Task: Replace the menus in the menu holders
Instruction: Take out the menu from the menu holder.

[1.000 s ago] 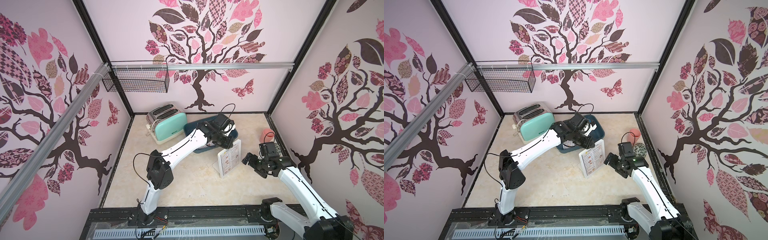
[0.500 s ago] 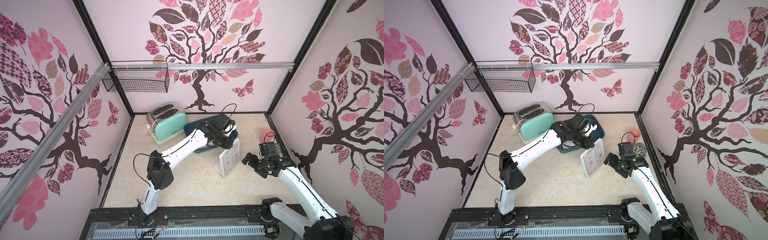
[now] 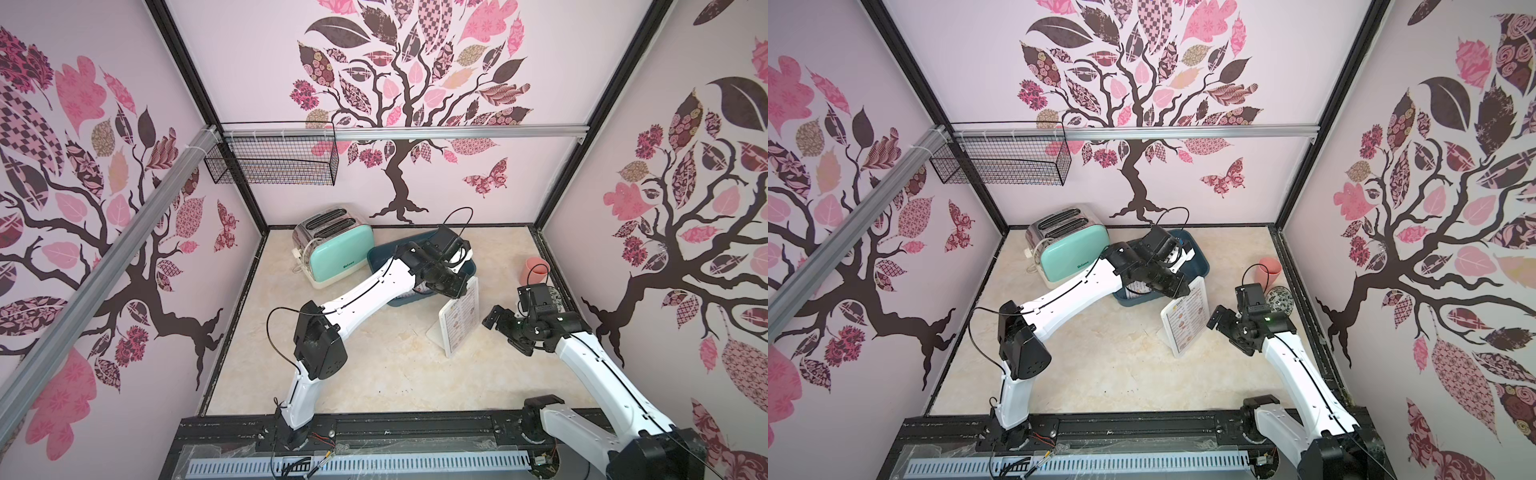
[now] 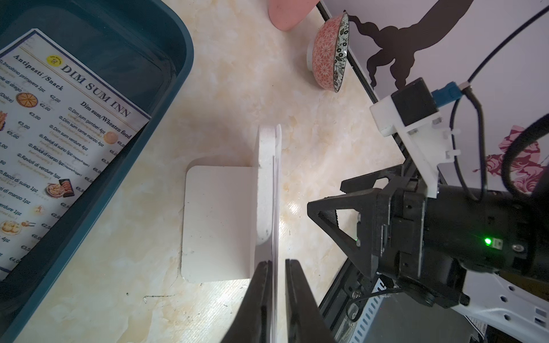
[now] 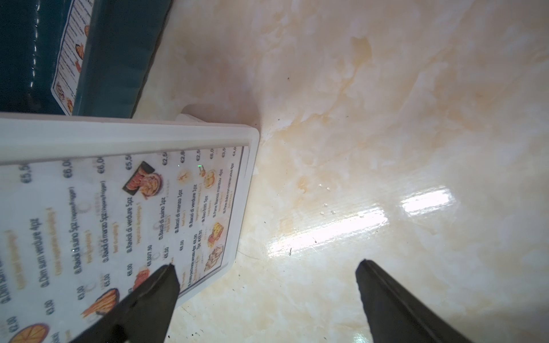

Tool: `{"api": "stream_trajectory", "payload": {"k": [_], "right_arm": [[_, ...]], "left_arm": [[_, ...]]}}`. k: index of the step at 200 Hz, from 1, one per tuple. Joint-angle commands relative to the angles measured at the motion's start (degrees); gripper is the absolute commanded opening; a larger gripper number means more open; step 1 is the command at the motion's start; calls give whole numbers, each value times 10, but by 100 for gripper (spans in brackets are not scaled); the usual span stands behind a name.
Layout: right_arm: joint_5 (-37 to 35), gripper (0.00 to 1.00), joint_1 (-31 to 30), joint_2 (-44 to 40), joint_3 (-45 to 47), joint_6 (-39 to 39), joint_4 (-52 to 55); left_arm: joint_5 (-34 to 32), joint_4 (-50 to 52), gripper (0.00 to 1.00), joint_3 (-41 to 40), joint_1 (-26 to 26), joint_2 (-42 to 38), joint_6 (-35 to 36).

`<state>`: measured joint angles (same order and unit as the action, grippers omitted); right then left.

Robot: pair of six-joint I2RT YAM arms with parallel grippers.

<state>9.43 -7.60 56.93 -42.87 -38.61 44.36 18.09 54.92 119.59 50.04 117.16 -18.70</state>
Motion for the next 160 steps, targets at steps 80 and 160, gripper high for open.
{"api": "stream_trajectory", "payload": {"k": [80, 160], "right_arm": [[5, 100, -2, 1, -7, 5, 6], [3, 100, -2, -1, -10, 8, 9]], "left_arm": [[4, -19, 13, 11, 2, -31, -7], [-60, 0, 27, 29, 1, -67, -3]]}}
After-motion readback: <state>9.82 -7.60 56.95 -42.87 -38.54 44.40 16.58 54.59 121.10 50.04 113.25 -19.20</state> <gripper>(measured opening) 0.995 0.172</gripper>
